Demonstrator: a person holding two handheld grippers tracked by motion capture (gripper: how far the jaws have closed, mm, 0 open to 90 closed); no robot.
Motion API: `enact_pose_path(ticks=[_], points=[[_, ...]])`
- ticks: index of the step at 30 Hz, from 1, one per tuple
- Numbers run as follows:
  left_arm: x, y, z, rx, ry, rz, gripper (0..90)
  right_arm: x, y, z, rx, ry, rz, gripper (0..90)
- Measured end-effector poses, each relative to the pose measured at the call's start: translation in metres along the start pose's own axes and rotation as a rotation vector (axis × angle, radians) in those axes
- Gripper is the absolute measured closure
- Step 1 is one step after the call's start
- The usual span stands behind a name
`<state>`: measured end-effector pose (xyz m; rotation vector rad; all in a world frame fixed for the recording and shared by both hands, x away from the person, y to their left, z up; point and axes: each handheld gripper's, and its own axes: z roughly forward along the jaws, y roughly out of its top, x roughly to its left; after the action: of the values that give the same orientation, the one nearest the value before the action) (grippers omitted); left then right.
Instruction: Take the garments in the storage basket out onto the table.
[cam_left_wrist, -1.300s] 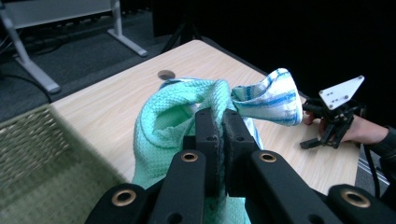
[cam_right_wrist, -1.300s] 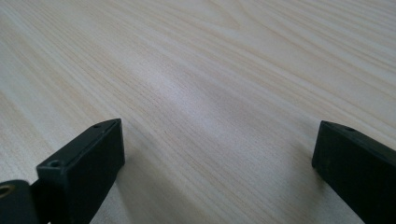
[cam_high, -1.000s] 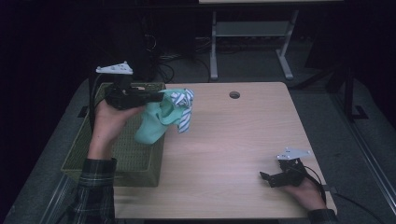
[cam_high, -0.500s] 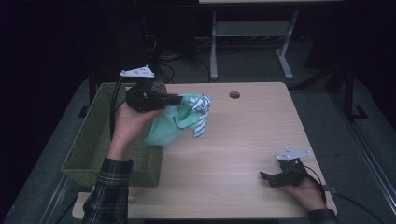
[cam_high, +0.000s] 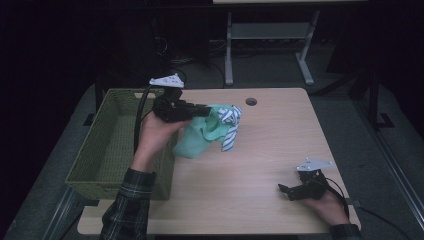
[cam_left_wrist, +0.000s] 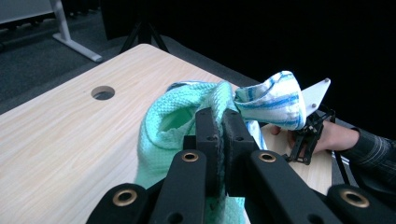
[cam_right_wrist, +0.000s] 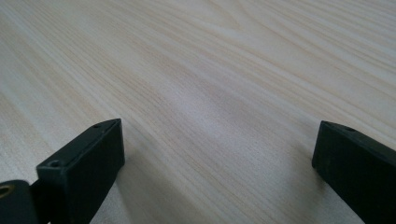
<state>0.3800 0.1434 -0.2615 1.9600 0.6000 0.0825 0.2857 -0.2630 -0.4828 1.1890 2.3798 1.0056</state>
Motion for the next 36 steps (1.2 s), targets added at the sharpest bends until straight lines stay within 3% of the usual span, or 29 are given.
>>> enact_pose_path(ticks=[12, 36], points=[[-0.01, -0.004, 0.029, 0.0, -0.024, 0.001, 86.9, 0.0, 0.0, 0.0, -0.001, -0.001, -0.003, 2.0], [-0.029, -0.041, 0.099, 0.056, -0.039, -0.026, 86.8, 0.0, 0.0, 0.0, 0.0, -0.001, -0.002, 2.0]])
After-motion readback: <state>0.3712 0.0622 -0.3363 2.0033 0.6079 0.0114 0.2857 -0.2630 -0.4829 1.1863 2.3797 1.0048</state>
